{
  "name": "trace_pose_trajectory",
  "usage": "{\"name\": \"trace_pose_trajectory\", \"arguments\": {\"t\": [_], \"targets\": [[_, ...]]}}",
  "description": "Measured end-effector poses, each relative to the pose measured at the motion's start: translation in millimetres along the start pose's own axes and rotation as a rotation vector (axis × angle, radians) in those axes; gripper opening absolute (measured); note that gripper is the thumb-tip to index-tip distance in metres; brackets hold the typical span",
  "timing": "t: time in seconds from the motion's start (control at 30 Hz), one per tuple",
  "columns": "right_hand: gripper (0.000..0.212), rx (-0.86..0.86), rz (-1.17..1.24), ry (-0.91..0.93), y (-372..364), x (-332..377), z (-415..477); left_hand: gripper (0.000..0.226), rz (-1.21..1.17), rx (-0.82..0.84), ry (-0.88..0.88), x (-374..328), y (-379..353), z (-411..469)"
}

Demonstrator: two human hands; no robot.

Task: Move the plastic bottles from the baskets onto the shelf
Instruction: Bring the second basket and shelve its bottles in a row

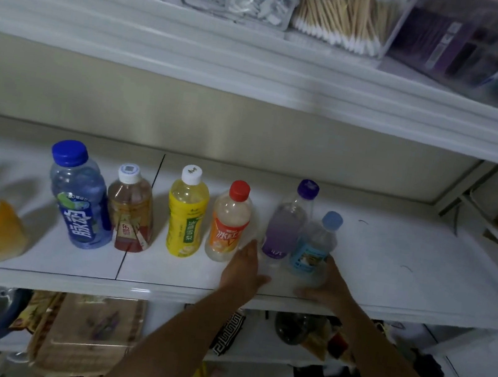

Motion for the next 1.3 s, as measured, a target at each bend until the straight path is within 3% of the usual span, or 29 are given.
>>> {"name": "trace_pose_trajectory", "arguments": {"t": [0.1, 0.27, 0.53, 0.73, 0.97, 1.3], "targets": [[0.111, -0.149, -0.074, 0.076, -12.2, -20.0, -38.8, 0.103, 0.099, 0.052, -0.033, 10.3, 3.2, -26.1], [0.122, -0.019, -0.427, 0.205, -23.6, -28.0, -88.9, 0.099, 0.529, -0.036, -0.126, 31.5, 17.0, -85.5], [0.151, 0.143, -0.673, 0.496, -93.7, 12.9, -180.7, 0.107, 0.724, -0.168, 0.138, 97.3, 47.7, -249.6], [0.147, 0.332, -0.731, 0.690, -173.8, 72.4, -261.5, 0.112, 0.712, -0.245, 0.395, 152.1, 78.9, -383.3], [0.146, 0.468, -0.784, 1.023, -264.5, 198.0, -338.2, 0.112, 0.570, -0.420, 0.736, 206.0, 145.1, -547.4], [0.133, 0.693, -0.749, 1.523, -440.4, 336.1, -557.7, 0.112, 0.468, -0.674, 1.166, 285.8, 199.4, -815.8]]}}
Point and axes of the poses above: each hand's wrist, its own z-axis towards the middle knuckle, its own y-axis out of the back of the hand, x = y × z, the point moved 2 cm from there along z, towards the middle knuckle, and after that the axes turned 7 degrees about y, right-handed, at the moved point
